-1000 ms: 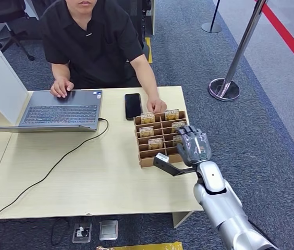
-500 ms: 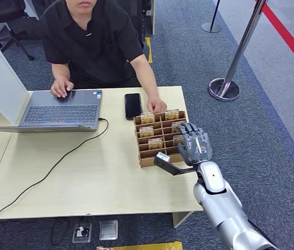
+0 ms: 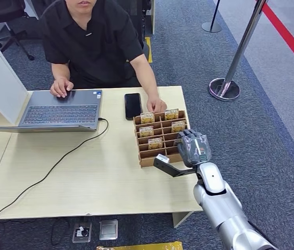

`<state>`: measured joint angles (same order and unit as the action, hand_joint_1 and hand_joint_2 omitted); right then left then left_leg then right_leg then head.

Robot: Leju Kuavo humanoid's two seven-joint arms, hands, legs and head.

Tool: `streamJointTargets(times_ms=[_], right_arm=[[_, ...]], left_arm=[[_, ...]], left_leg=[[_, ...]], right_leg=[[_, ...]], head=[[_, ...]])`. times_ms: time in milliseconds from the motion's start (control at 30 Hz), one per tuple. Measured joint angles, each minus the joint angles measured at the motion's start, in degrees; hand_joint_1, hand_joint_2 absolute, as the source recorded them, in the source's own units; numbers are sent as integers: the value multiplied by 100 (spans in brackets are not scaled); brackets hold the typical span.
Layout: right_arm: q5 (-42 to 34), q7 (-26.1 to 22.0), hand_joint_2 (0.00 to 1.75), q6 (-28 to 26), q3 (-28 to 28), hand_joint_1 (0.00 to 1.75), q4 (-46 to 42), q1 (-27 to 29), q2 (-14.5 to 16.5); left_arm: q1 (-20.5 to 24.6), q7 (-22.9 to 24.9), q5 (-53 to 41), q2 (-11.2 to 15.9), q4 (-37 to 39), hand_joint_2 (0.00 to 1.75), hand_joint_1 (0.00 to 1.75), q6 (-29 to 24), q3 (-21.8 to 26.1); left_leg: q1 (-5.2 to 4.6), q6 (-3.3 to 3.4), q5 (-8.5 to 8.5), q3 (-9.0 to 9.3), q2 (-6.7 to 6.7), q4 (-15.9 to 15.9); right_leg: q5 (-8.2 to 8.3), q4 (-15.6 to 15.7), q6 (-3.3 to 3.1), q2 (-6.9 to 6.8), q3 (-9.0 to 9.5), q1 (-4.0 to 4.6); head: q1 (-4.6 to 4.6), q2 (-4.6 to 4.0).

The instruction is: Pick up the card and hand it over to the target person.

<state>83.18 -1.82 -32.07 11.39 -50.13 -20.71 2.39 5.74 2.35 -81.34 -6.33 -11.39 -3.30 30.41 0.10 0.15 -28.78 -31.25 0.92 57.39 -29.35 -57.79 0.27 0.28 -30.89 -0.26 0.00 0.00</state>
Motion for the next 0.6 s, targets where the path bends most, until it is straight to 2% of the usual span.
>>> streamJointTargets(times_ms=[33, 133, 267, 433, 600], right_arm=[[-2, -3, 175, -11, 3, 175, 16, -10, -5], [-34, -20, 175, -78, -7, 175, 15, 8, -16], [-90, -71, 175, -154, 0, 175, -1, 12, 18], [-352, -215, 175, -263, -40, 175, -24, -13, 85], [-1368, -832, 175, -100, -159, 175, -384, 12, 221]], left_arm=[[0, -43, -29, 3, -5, 0, 0, -13, -33], [8, -186, -99, 10, -13, 0, 0, -77, -124], [14, -227, -198, 35, 10, 175, 0, -107, -233], [-1, -255, -178, 33, -13, 175, 0, -197, -204], [6, -208, -149, 29, -4, 175, 0, -365, -157]], left_leg=[[0, 0, 0, 0, 0, 1], [0, 0, 1, -2, 1, 1], [1, -1, 4, -2, 3, -2], [0, -1, 0, 1, -1, 0], [0, -1, 0, -4, -4, 2]], right_leg=[[0, -1, 0, 0, 0, 0], [1, -1, 0, -1, -2, 0], [3, 3, 0, -4, -1, 1], [0, -1, -1, 1, 0, 0], [0, -4, -2, 4, -6, 0]], head=[[0, 0], [0, 0], [0, 0], [0, 0], [0, 0]])
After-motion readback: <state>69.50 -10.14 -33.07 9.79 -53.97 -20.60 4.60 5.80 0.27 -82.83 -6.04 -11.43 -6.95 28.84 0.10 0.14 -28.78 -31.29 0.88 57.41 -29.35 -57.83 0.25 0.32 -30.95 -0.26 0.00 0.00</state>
